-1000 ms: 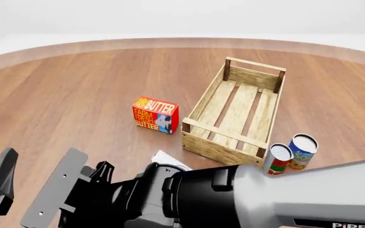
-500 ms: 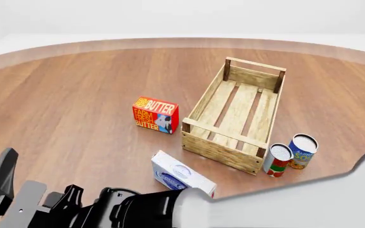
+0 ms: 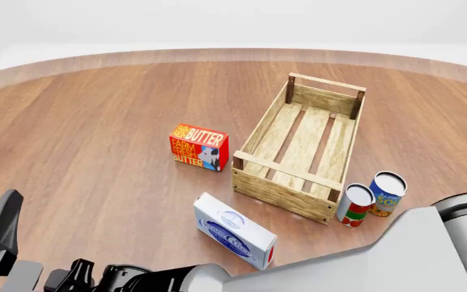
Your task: Pick up the ketchup, and put it in the wooden tray.
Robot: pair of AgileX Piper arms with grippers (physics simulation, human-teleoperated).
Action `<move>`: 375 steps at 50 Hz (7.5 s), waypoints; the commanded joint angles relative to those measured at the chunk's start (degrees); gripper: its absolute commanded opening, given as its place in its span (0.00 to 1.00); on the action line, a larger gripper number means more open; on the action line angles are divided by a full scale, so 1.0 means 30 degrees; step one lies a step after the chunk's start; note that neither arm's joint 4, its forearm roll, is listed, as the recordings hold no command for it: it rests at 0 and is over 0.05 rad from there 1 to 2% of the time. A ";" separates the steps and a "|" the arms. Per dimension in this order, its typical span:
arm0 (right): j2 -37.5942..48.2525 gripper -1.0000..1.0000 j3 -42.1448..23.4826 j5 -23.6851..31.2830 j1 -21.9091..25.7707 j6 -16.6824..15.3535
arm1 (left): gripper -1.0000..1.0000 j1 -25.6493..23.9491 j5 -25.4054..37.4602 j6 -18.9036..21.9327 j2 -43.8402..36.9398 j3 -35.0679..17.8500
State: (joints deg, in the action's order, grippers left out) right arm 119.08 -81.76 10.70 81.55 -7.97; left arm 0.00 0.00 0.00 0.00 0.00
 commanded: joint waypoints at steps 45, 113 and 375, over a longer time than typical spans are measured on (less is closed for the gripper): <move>-0.0191 0.00 0.2047 -0.2481 -0.0770 0.0342 | 1.00 0.0000 0.0000 0.0000 0.0000 0.0000; -0.6081 0.00 0.2313 0.2078 -0.6373 0.0407 | 1.00 0.0000 0.0000 0.0000 0.0000 0.0000; -0.7565 1.00 0.6355 -0.2087 -2.2958 -0.2021 | 1.00 0.0000 0.0000 0.0000 0.0000 0.0000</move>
State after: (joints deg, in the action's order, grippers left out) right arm 99.44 -63.42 4.50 12.48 -13.09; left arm 0.00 0.00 0.00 0.00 0.00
